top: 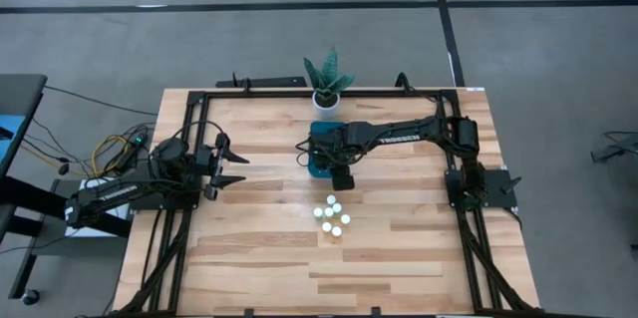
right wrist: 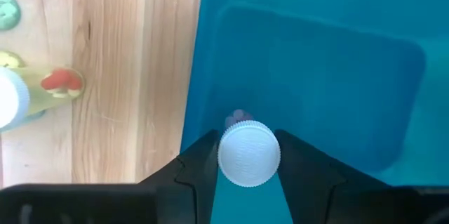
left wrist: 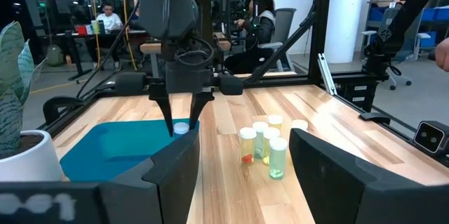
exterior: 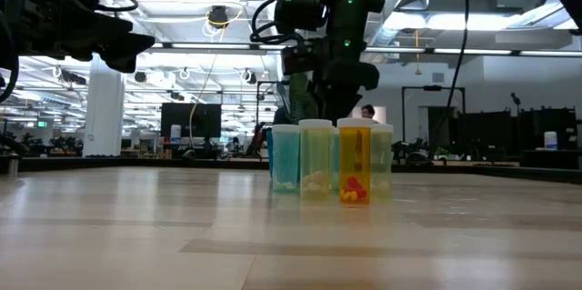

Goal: Pick and place pill bottles into a basket
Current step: Put the pink pill bottle into the bin

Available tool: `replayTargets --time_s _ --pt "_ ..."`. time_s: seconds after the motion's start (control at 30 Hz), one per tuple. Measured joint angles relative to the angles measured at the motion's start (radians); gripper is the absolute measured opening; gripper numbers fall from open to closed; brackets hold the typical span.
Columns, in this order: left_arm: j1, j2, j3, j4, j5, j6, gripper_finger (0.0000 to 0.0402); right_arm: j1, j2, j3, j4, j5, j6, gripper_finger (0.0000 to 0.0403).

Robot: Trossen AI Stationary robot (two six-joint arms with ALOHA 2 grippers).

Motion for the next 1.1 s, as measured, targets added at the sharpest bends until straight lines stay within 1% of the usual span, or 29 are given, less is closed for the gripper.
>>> replayTargets --time_s 0.4,0.53,0.8,1.1 --pt "0.0 0.0 0.0 0.0 0.0 0.0 0.0213 -0.015 0.0 0.0 -0.002 -0.001 -0.076 0.0129" --pt "0.0 0.0 0.0 0.0 0.0 0.0 0.0213 -0.019 -0.001 -0.005 0.002 -0.001 -0.124 0.0129" --pt "0.0 0.0 0.0 0.0 0.0 0.0 0.0213 -0.019 -0.003 -0.047 0.049 0.0 -0.135 0.0129" --pt "0.0 0.0 0.0 0.0 0.0 0.0 0.0213 -0.02 -0.003 -0.051 0.045 0.0 -0.136 0.0129"
